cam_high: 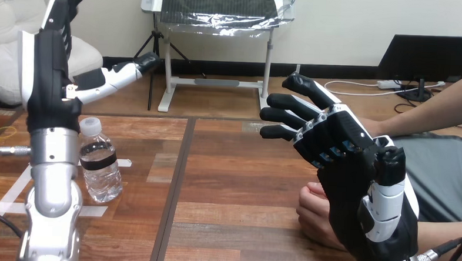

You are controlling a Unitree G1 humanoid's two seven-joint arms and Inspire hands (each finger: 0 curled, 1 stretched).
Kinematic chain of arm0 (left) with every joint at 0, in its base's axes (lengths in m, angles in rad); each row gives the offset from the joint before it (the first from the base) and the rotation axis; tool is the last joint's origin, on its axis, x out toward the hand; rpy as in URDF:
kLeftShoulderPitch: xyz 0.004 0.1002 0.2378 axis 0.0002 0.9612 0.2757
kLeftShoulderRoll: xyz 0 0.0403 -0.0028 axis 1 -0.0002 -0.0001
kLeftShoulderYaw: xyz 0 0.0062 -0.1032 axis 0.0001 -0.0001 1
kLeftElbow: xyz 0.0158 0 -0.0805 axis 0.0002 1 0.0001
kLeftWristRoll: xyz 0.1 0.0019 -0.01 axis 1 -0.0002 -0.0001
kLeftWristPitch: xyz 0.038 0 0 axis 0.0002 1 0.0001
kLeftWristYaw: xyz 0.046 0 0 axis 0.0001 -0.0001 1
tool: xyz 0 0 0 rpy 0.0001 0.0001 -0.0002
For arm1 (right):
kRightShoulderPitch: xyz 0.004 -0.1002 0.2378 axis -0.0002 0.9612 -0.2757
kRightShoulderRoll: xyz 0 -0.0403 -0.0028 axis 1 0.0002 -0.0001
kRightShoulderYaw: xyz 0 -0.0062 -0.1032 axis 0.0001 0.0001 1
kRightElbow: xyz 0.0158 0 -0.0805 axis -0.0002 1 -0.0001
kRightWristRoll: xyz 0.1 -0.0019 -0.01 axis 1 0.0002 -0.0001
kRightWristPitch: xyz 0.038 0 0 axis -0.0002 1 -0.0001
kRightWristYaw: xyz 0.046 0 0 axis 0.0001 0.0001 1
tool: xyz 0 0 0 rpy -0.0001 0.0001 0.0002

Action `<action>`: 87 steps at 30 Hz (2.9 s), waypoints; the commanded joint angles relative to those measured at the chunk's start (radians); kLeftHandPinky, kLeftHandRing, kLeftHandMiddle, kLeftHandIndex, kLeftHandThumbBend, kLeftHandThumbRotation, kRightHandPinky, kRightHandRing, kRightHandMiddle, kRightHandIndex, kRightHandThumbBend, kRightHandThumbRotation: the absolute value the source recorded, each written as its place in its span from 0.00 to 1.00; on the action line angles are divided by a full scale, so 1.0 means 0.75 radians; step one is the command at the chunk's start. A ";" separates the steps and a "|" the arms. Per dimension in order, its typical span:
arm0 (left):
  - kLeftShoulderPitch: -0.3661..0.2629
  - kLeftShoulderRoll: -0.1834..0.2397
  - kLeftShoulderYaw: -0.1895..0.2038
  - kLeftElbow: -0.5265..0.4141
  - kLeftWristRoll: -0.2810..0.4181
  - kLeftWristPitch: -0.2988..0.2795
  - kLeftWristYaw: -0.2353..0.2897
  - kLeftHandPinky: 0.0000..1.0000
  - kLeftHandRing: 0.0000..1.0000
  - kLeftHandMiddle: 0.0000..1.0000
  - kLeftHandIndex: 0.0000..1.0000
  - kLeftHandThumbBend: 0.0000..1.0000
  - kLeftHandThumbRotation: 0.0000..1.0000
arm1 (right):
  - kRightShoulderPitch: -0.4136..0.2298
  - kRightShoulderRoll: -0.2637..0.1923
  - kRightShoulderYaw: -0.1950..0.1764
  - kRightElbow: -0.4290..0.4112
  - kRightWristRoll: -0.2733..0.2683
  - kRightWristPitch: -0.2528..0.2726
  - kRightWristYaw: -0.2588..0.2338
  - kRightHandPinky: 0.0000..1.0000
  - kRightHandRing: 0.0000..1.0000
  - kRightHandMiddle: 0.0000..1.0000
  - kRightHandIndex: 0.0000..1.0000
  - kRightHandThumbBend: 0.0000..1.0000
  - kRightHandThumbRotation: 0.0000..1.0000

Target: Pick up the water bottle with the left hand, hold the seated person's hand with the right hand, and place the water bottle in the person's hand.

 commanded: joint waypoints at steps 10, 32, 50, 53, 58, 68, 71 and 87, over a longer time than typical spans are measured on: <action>-0.221 0.091 -0.011 0.326 0.034 -0.002 0.067 0.91 0.90 0.90 0.89 0.99 0.08 | -0.059 0.008 -0.018 -0.009 0.009 -0.017 0.001 0.71 0.79 0.81 0.85 0.66 1.00; -0.324 0.148 -0.026 0.591 0.018 0.083 0.065 0.92 0.95 0.94 0.94 0.92 0.10 | -0.052 0.005 -0.018 -0.018 0.006 -0.015 -0.003 0.70 0.78 0.80 0.85 0.66 1.00; -0.324 0.178 -0.030 0.702 0.009 0.088 0.047 0.94 0.96 0.96 0.97 0.93 0.14 | -0.050 0.005 -0.017 -0.018 0.013 -0.011 0.000 0.70 0.78 0.80 0.84 0.66 1.00; -0.318 0.180 -0.031 0.714 0.005 0.089 0.039 0.94 0.97 0.97 0.97 0.92 0.14 | -0.051 0.005 -0.016 -0.017 0.017 -0.010 0.003 0.70 0.78 0.80 0.85 0.66 1.00; -0.313 0.182 -0.037 0.739 0.010 0.081 0.046 0.94 0.97 0.97 0.98 0.91 0.12 | -0.057 0.007 -0.017 -0.007 0.016 -0.018 0.006 0.70 0.78 0.80 0.85 0.65 1.00; -0.300 0.179 -0.041 0.776 0.009 0.073 0.042 0.92 0.96 0.97 0.98 0.91 0.13 | -0.054 0.009 -0.016 -0.014 0.006 -0.009 -0.003 0.70 0.78 0.80 0.85 0.66 1.00; -0.293 0.180 -0.045 0.777 0.014 0.083 0.044 0.91 0.96 0.97 0.98 0.92 0.14 | -0.055 0.008 -0.016 -0.011 0.005 -0.011 -0.002 0.70 0.79 0.80 0.85 0.66 1.00; -0.261 0.177 -0.076 0.777 0.028 0.127 0.068 0.88 0.94 0.96 0.97 0.90 0.16 | -0.066 0.005 -0.017 -0.012 0.011 -0.006 0.000 0.71 0.79 0.80 0.85 0.66 1.00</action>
